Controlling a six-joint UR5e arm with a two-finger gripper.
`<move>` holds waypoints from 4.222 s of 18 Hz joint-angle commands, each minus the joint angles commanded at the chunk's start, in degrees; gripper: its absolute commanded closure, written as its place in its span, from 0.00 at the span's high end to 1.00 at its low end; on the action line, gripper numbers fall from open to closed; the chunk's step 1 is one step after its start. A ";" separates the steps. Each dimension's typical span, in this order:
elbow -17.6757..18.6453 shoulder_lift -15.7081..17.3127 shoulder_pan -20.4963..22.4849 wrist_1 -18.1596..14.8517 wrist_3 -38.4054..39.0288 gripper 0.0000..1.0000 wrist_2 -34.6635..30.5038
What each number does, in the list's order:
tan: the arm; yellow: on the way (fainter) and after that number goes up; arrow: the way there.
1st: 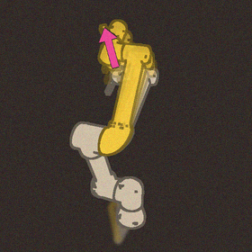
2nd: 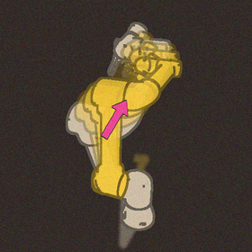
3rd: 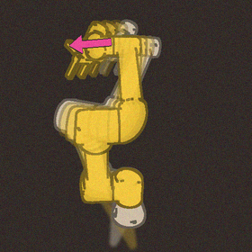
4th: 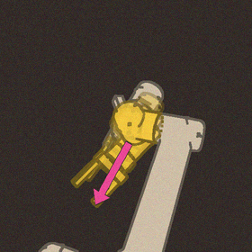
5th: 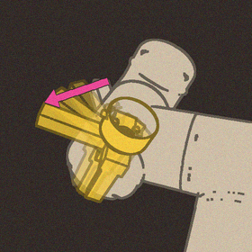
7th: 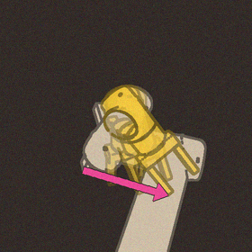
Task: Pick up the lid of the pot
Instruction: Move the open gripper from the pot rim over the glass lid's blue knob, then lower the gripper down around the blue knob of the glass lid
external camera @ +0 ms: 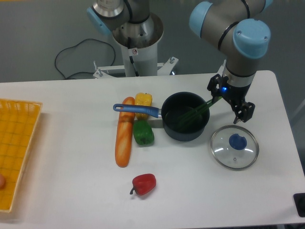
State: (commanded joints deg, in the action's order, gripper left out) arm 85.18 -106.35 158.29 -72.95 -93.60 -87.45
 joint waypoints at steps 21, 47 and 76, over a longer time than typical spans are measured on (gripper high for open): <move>3.15 1.41 -0.26 8.70 1.14 1.00 6.07; 2.89 -7.29 3.08 5.44 10.90 1.00 2.55; 4.30 -13.10 3.52 13.27 16.17 1.00 2.20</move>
State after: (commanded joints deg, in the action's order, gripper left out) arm 89.47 -119.44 161.81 -59.68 -77.43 -85.25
